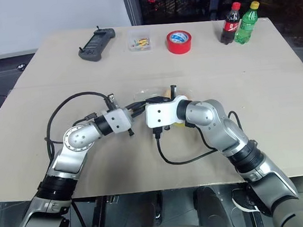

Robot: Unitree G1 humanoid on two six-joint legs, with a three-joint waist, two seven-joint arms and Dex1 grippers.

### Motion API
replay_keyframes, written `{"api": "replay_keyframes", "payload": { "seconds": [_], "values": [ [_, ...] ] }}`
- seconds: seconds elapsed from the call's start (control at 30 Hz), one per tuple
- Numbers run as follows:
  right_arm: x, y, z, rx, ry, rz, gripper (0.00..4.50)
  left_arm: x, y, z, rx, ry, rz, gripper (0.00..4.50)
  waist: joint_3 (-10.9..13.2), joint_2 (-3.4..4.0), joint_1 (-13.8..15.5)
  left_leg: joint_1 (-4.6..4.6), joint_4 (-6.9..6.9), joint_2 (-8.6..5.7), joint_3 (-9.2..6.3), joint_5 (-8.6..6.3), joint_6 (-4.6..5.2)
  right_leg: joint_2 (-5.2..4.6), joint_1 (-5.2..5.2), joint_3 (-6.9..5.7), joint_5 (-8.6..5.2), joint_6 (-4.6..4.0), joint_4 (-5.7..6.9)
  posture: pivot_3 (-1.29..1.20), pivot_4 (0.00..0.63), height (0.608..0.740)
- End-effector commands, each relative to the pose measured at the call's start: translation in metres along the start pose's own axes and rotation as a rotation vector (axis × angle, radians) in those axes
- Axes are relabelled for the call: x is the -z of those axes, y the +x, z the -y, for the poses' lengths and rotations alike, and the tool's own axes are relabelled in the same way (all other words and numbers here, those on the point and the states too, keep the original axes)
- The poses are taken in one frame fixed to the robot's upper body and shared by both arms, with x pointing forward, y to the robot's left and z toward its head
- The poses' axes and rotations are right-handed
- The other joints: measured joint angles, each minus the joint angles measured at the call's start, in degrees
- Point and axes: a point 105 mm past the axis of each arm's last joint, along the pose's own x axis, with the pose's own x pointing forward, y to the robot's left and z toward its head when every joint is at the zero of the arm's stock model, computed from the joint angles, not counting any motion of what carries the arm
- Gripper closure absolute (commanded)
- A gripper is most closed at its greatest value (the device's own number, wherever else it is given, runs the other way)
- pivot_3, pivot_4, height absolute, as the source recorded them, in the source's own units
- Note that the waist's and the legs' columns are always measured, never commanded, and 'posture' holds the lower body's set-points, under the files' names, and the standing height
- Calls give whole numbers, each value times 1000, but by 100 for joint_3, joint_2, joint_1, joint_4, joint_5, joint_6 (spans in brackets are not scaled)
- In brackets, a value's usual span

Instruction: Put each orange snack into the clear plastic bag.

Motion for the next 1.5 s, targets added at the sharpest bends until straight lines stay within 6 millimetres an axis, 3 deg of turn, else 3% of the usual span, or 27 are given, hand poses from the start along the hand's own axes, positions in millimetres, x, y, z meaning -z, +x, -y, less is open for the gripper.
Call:
{"api": "replay_keyframes", "payload": {
  "seconds": [0.03, 0.37, 0.67, 0.77, 0.83, 1.1, 1.2, 1.5],
  "values": [
    [-13, -6, 17, 62, -33, 39, 3972, -5, 0, -7, -28, 0, 23, 4500, 0, 0, 0, 0, 0, 0, 0, 0, 0, 0, 0, 0, 0, 0, 0, 0, 150, 740],
    [-8, -8, 18, 68, 46, 19, 3972, 0, -1, -11, -58, -82, -1, 4500, 0, 0, -1, 0, 0, 0, 0, 0, 0, 0, 0, 0, 0, 0, 1, 0, 150, 740],
    [-15, -8, 17, 51, 34, 44, 3972, -4, 0, -9, -41, -48, 5, 4500, 0, 0, 0, 0, 0, 0, 0, 0, 0, 0, 0, 0, 0, 0, 0, 0, 150, 740],
    [-16, -8, 18, 64, 18, 46, 3001, -5, 0, -9, -39, -37, 5, 4500, 0, 0, -1, 0, 0, 0, 0, 0, 0, 0, 0, 0, 0, 0, 0, 0, 150, 740],
    [-16, -8, 20, 80, 11, 45, 2065, -5, 0, -9, -37, -29, 5, 4500, 0, 0, -1, 0, 0, 0, -1, 0, 0, 0, 0, 0, 0, 0, 0, 0, 150, 740],
    [-17, -8, 19, 74, 7, 56, 2065, -5, 1, -8, -36, -7, 5, 4500, 0, 0, -1, 0, 0, 0, 0, 0, 0, 0, 0, 0, 0, 0, 0, 0, 150, 740],
    [-17, -8, 19, 71, 2, 55, 2776, -5, 0, -8, -36, -2, 3, 4500, 0, 0, 0, 0, 0, 0, 0, 0, 0, 0, 0, 0, 0, 0, 0, 0, 150, 740],
    [-15, -7, 17, 67, 1, 50, 2776, -5, -1, -5, -29, 14, 10, 4500, 0, 0, 0, 0, 0, 0, 0, 0, 0, 0, 0, 0, 0, 0, 0, 0, 150, 740]
  ]
}}
